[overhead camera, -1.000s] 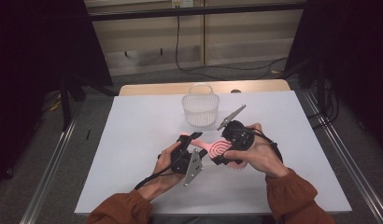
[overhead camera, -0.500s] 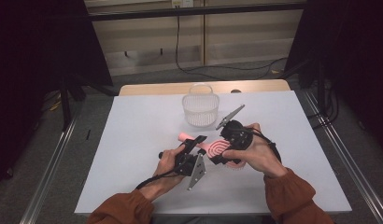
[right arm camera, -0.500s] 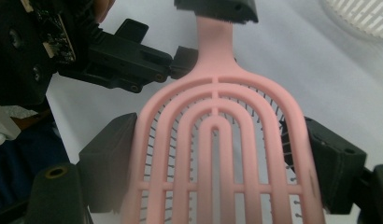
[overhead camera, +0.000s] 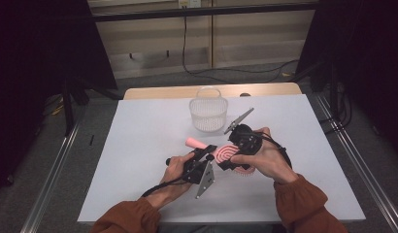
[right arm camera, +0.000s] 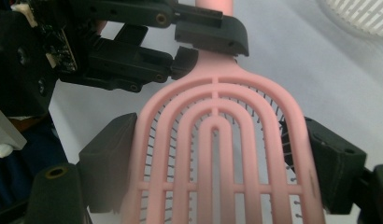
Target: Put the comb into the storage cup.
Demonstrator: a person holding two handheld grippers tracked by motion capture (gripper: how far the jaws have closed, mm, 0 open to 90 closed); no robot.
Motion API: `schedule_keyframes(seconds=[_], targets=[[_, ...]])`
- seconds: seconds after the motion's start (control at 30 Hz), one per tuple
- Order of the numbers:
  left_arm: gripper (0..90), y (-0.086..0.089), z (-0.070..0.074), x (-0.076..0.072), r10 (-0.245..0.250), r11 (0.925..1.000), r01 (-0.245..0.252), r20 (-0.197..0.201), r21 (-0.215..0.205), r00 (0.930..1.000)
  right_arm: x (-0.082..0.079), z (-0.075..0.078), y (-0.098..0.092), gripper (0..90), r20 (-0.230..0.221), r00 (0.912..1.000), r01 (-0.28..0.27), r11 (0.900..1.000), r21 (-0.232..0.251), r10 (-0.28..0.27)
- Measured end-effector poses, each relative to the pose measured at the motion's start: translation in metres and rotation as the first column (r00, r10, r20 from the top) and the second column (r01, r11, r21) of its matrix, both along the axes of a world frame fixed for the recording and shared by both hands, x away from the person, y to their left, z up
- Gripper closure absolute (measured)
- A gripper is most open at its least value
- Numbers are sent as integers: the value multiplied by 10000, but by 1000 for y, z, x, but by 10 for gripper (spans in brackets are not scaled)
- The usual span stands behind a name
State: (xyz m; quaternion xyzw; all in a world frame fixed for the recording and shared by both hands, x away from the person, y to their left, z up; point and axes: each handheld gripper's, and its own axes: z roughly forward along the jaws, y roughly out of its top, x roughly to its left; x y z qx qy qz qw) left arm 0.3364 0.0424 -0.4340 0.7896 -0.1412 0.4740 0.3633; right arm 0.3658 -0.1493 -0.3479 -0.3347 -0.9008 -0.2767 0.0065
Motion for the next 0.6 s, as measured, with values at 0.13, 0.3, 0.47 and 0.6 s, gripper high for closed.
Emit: schedule_keyframes(seconds=[0.13,0.3,0.47,0.6], targets=[[758,-1,-2,0,-34,9998,35,-59,170,10000,1,1,1,204,-75,10000,57,10000,9,-57],[775,-2,-2,-1,-115,9999,115,-360,11,9993,4,3,-1,204,-228,9997,53,9998,213,-48],[782,-1,-2,0,-200,9995,181,-745,-262,9970,6,5,-2,193,-237,9997,-31,9995,327,39],[788,-1,-1,0,-233,9984,173,-1144,-533,9932,6,7,-3,169,-60,9999,-104,9990,442,107]])
